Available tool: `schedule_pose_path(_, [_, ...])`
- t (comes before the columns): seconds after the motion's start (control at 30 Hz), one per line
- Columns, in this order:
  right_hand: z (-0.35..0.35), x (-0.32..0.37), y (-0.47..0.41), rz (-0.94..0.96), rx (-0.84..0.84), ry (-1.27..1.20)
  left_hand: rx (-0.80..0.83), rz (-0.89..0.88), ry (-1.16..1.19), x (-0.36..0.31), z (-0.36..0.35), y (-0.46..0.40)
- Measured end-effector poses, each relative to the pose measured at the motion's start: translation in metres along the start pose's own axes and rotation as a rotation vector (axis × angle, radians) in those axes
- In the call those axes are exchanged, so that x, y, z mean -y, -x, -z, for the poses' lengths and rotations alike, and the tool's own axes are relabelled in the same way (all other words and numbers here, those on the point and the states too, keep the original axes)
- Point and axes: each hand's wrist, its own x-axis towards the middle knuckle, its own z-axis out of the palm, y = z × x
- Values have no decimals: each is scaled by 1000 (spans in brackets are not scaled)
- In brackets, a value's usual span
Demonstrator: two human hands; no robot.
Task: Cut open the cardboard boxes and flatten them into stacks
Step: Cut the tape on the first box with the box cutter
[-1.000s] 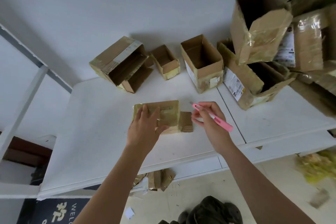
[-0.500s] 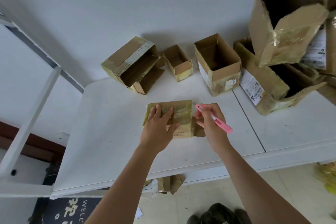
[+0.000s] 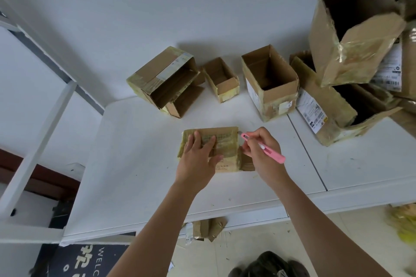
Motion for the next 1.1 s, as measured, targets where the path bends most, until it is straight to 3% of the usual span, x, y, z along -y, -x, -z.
schedule_pose_path(0.57, [9,-10,41,59,96,87,37,5,-27,-2,3,0])
schedule_pose_path(0.67, [22,-5,35,5,95,-33,41,-4,-7,0,3,2])
schedule_pose_path(0.8, [23,7,8,34,-72,-64,19,-79,-56,6,-1,12])
schedule_pose_path(0.97, [-1,14,-4,40,31,30,-23,-229,-49,25,12,18])
schedule_pose_path(1.03, [-10,11,10,102,81,80,-54,-196,-8,32,24,22])
schedule_pose_path(1.1, [-18,7,27,127,111,98,-38,-51,130,37,34,26])
